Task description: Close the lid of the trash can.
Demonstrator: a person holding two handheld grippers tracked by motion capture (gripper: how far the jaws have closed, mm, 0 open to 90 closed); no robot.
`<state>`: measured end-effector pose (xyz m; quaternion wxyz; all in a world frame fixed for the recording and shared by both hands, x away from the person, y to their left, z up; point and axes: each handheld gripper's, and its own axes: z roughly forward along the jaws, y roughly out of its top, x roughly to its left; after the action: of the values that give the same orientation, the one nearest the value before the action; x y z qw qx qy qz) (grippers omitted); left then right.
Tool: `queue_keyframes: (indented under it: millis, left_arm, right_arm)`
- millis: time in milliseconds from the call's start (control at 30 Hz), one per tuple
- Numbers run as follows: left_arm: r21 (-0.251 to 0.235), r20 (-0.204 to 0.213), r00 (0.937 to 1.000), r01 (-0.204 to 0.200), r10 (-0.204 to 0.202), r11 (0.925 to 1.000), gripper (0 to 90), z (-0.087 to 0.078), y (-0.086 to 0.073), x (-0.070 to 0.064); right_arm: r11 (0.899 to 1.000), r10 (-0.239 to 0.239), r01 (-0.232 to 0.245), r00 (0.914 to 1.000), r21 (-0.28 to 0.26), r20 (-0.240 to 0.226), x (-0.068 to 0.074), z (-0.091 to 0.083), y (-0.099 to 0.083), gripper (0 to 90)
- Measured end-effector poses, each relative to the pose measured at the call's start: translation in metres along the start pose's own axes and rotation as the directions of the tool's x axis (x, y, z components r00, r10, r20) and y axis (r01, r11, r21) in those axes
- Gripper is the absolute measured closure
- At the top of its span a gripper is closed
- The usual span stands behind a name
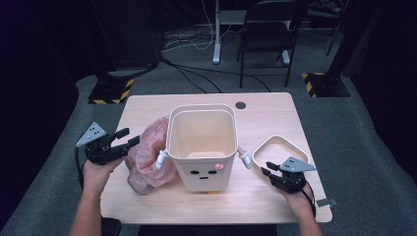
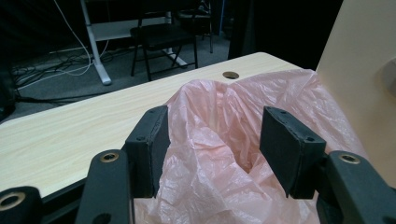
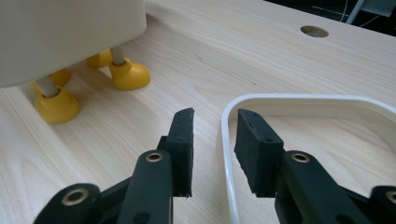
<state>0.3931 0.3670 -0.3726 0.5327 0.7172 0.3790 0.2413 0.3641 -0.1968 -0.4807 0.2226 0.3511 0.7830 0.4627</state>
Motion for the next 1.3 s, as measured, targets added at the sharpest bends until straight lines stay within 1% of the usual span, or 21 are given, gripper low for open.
queue_keyframes:
  millis: [100,267,367,400,500,633,800,933,967,1100,1300]
  left_arm:
    - [0.008,0.005,1.0,-0.006,0.006,0.9999,42.1,0.002,0.0,-0.001]
    - [0.016,0.01,0.9998,-0.018,0.018,0.9997,42.2,0.007,0.0,-0.002]
    - [0.015,0.011,0.9998,-0.017,0.017,0.9997,42.1,0.008,0.001,-0.001]
    - [0.015,0.011,0.9998,-0.017,0.017,0.9997,42.2,0.008,0.001,-0.001]
    - [0.01,0.011,0.9999,-0.012,0.012,0.9999,42.2,0.008,0.001,0.0]
    - [0.006,0.005,0.9999,-0.01,0.01,0.9999,42.2,0.006,0.002,0.002]
    - [0.0,-0.005,1.0,-0.002,0.002,1.0,42.2,0.003,0.002,0.004]
    - [-0.002,-0.009,1.0,-0.001,0.001,1.0,42.2,0.001,0.002,0.005]
    - [-0.001,-0.008,1.0,0.0,0.0,1.0,42.2,0.001,0.002,0.004]
    - [0.003,-0.007,1.0,-0.006,0.006,1.0,42.2,0.002,0.002,0.003]
    - [0.008,-0.006,0.9999,-0.008,0.008,0.9999,42.2,0.003,0.002,0.002]
  right_arm:
    - [1.0,-0.005,0.005,1.0,0.017,0.006,-0.002,0.0,-0.003,68.7]
    - [0.999,0.023,-0.023,0.9997,0.046,-0.002,-0.009,0.0,-0.008,72.7]
    - [0.997,0.033,-0.033,0.9994,0.069,-0.008,-0.011,0.001,-0.011,74.3]
    - [0.997,0.033,-0.033,0.9994,0.069,-0.008,-0.011,0.001,-0.011,74.3]
    - [0.995,0.034,-0.032,0.9994,0.094,-0.01,-0.012,0.002,-0.014,77.0]
    - [0.993,0.036,-0.035,0.9993,0.11,-0.008,-0.014,0.003,-0.016,79.6]
    - [0.986,0.062,-0.06,0.9981,0.156,-0.007,-0.018,0.009,-0.02,79.8]
    - [0.981,0.045,-0.043,0.9989,0.191,-0.01,-0.016,0.014,-0.02,82.8]
    - [0.98,0.042,-0.04,0.9991,0.195,-0.008,-0.015,0.015,-0.02,83.0]
    - [0.979,0.059,-0.055,0.9982,0.197,-0.013,-0.016,0.016,-0.02,83.3]
    - [0.977,0.066,-0.061,0.9977,0.206,-0.016,-0.017,0.018,-0.02,83.0]
